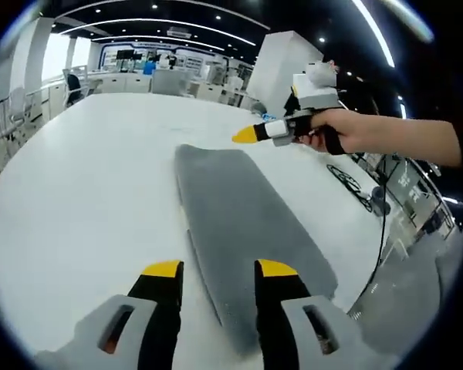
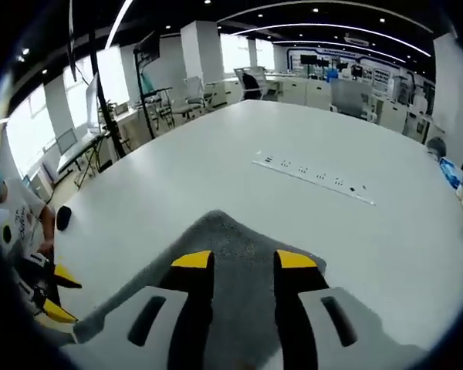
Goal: Fold the towel on the table until its edges align and the towel forms a compact rectangular stack.
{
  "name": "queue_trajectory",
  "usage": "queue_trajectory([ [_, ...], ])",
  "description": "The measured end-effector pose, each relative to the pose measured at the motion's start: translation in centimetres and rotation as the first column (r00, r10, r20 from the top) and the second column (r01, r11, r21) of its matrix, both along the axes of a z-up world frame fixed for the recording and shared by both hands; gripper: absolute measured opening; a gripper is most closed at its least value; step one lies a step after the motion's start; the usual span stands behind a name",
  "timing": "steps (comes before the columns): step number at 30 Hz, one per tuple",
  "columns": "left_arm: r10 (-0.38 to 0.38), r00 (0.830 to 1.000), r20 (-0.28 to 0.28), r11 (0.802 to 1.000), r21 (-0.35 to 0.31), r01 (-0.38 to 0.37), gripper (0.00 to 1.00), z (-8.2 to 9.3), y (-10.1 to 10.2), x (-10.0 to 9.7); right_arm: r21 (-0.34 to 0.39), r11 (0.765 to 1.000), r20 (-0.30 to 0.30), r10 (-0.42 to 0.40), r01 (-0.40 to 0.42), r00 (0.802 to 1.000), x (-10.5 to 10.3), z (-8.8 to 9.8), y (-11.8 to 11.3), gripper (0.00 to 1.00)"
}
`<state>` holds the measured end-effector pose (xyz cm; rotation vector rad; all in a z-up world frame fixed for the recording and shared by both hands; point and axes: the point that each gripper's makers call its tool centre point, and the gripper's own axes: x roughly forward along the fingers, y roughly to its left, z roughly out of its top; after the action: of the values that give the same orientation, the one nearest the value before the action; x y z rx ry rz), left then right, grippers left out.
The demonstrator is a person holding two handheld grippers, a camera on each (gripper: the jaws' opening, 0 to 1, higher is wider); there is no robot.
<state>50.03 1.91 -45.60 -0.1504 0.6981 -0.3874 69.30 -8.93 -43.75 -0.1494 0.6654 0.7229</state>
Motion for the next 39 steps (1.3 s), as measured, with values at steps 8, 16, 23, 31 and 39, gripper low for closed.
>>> queue_trajectory([
  [8, -0.036, 0.999, 0.020, 0.999, 0.037, 0.036, 0.41, 0.8, -0.1, 2.1, 0.023, 0.999, -0.006, -0.031, 0.031, 1.000, -0.9, 0.0, -2.5, 0.31],
  [16, -0.020, 0.997, 0.068, 0.995, 0.103, 0.012, 0.52, 0.4, 1.2, 5.1, 0.026, 0.998, -0.022, -0.050, 0.051, 0.999, -2.6, -0.6, -4.5, 0.38],
  [23, -0.044, 0.996, 0.076, 0.993, 0.110, 0.036, 0.63, 0.0, 0.7, 6.6, 0.035, 0.997, -0.088, -0.061, 0.064, 0.994, -4.9, -2.6, -6.0, 0.42],
  [31, -0.072, 0.994, 0.076, 0.992, 0.106, 0.064, 0.64, -1.3, -0.3, 7.7, 0.058, 0.994, -0.144, -0.086, 0.095, 0.986, -6.8, -3.9, -6.7, 0.41],
  [39, -0.057, 0.998, 0.041, 0.994, 0.091, 0.053, 0.56, -3.2, -0.4, 8.4, 0.046, 0.992, -0.194, -0.106, 0.117, 0.975, -8.4, -6.0, -7.2, 0.37],
])
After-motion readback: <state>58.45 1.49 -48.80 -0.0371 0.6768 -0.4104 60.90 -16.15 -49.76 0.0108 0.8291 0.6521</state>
